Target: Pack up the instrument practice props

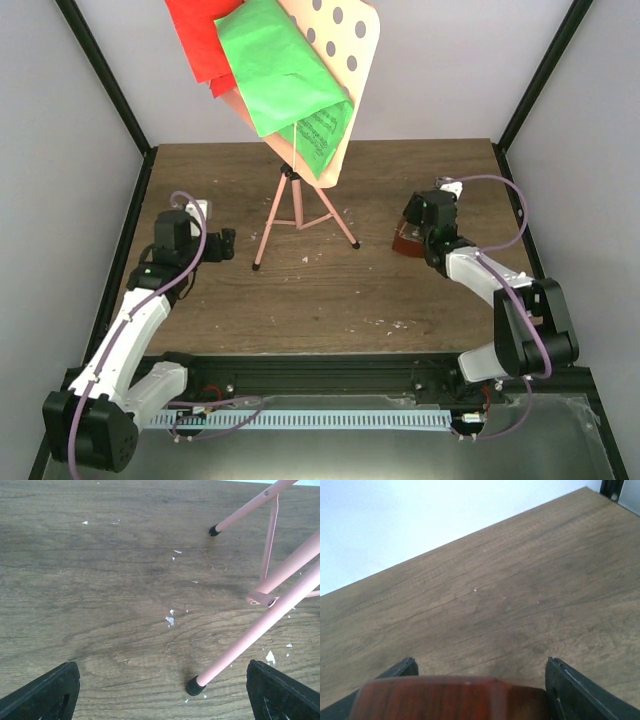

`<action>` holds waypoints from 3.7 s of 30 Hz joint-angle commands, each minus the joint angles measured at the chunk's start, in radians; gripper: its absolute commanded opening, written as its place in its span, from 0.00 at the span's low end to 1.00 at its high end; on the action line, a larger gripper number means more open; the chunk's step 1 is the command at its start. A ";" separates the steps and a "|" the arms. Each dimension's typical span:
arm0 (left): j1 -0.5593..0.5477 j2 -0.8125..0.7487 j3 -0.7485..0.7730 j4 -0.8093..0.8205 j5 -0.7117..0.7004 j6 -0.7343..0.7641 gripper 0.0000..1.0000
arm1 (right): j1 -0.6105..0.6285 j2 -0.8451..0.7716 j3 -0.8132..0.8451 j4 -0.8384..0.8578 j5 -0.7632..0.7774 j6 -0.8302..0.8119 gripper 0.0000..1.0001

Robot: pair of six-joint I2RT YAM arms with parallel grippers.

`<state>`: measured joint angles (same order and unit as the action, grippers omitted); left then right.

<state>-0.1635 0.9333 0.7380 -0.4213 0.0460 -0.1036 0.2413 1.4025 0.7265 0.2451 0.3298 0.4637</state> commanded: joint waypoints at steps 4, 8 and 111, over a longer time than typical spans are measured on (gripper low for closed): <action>-0.001 0.005 0.002 0.003 -0.023 0.021 0.92 | -0.028 0.036 0.040 -0.078 -0.101 -0.059 0.88; 0.000 0.007 -0.002 0.003 -0.047 0.026 0.92 | -0.029 -0.034 0.062 -0.152 -0.154 -0.119 1.00; -0.840 0.047 -0.393 0.703 -0.006 -0.087 0.95 | 0.339 -0.598 -0.193 -0.339 -0.792 -0.159 0.45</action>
<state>-0.9531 0.9463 0.4023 0.1303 0.1902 -0.2020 0.5430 0.8551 0.5430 -0.2478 -0.3431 0.2802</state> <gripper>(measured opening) 0.945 0.603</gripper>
